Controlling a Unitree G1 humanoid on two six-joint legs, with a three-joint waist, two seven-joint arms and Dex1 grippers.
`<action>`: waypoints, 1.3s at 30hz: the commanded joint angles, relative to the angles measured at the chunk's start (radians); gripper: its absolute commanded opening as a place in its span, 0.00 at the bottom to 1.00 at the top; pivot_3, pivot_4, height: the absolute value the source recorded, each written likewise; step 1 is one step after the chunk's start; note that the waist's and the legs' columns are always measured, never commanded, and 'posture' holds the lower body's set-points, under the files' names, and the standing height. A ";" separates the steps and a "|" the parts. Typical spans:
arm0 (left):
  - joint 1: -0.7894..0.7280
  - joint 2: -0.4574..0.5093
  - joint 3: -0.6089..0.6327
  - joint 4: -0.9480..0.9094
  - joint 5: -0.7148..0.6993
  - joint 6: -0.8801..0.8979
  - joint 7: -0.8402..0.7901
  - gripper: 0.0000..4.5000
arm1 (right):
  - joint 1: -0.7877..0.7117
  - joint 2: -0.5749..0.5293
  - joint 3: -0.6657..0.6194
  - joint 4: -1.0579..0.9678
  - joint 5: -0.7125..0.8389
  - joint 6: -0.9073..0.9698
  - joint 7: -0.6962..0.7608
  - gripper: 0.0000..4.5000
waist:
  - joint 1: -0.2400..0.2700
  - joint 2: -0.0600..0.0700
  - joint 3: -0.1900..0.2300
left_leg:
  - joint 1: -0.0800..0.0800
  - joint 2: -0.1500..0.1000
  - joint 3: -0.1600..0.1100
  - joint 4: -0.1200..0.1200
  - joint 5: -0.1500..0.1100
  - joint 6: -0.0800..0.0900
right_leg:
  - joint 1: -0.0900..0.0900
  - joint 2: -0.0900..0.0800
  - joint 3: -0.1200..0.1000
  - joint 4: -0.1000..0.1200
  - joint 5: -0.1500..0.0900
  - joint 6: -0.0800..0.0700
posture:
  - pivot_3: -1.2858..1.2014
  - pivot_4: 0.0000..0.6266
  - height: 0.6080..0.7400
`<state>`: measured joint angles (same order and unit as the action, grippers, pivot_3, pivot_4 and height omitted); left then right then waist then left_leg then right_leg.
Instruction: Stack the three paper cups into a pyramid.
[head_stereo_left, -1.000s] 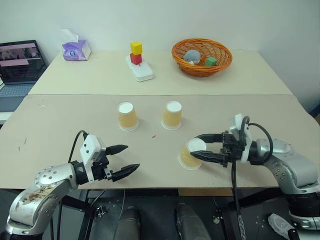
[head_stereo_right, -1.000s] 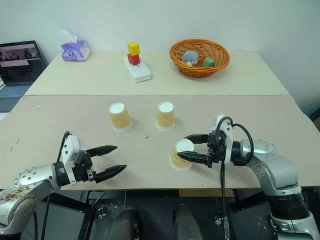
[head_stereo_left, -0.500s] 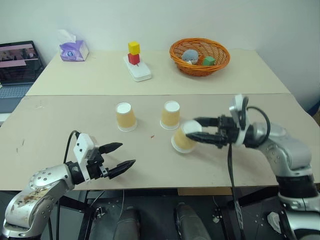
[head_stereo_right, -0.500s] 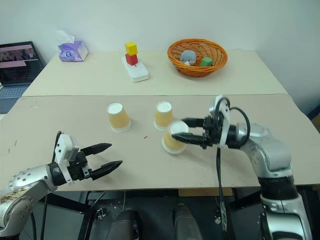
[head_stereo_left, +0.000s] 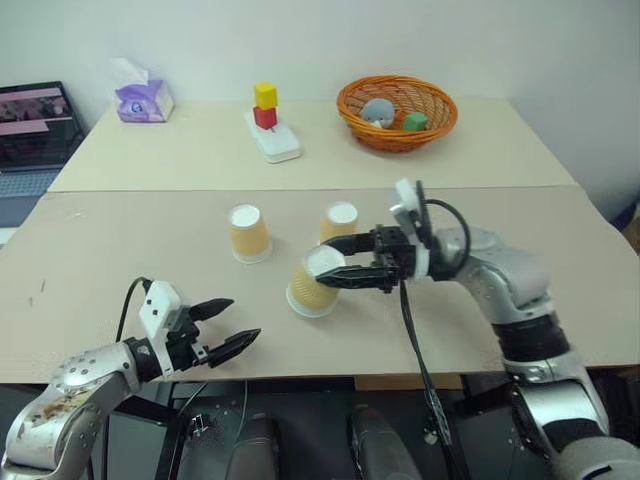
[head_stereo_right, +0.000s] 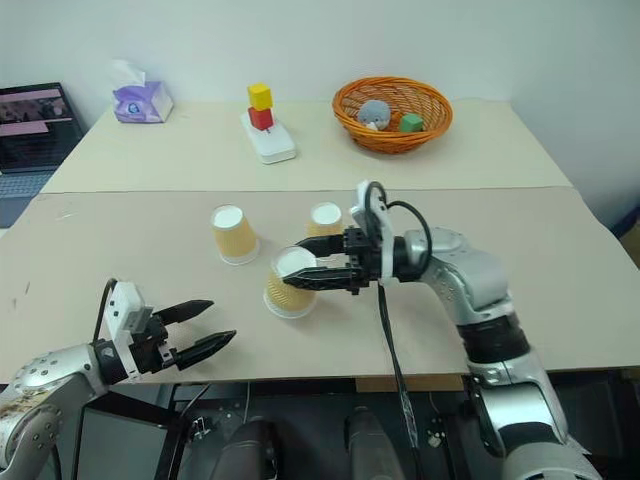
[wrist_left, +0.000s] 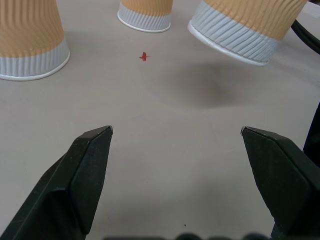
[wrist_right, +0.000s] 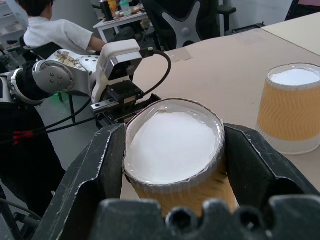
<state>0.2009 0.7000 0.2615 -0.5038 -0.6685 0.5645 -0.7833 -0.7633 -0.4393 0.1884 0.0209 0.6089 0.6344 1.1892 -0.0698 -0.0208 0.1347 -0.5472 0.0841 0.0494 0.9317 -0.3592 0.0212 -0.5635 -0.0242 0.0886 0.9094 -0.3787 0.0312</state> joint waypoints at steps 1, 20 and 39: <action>0.016 -0.007 0.032 -0.049 0.004 -0.031 0.012 0.97 | -0.091 0.061 0.008 0.104 -0.048 -0.088 0.026 0.60 | -0.001 0.000 0.000 | 0.000 0.000 0.000 0.000 0.000 0.000 | 0.000 0.000 0.000 0.000 0.000 0.000 | 0.52 0.24 0.38; 0.057 -0.027 0.033 -0.098 0.007 -0.044 0.051 0.97 | -0.182 0.233 0.030 0.401 -0.234 -0.267 0.053 0.60 | -0.002 0.001 0.001 | 0.000 0.000 -0.001 0.000 0.000 0.000 | -0.001 0.000 -0.001 0.001 0.000 0.000 | 0.52 0.24 0.38; 0.008 -0.039 0.001 -0.070 0.017 -0.046 0.054 0.97 | -0.203 0.199 -0.011 0.418 -0.237 -0.211 0.079 0.99 | -0.002 0.001 0.001 | -0.001 0.000 -0.001 0.000 0.000 -0.001 | -0.001 0.000 -0.001 0.001 0.000 -0.001 | 0.52 0.24 0.38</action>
<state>0.2210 0.6639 0.2590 -0.5685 -0.6581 0.5427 -0.7285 -0.9417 -0.2245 0.2180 0.4930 0.3379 0.4016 1.2472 -0.0722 -0.0195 0.1359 -0.5479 0.0838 0.0485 0.9316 -0.3591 0.0206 -0.5643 -0.0246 0.0876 0.9101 -0.3787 0.0306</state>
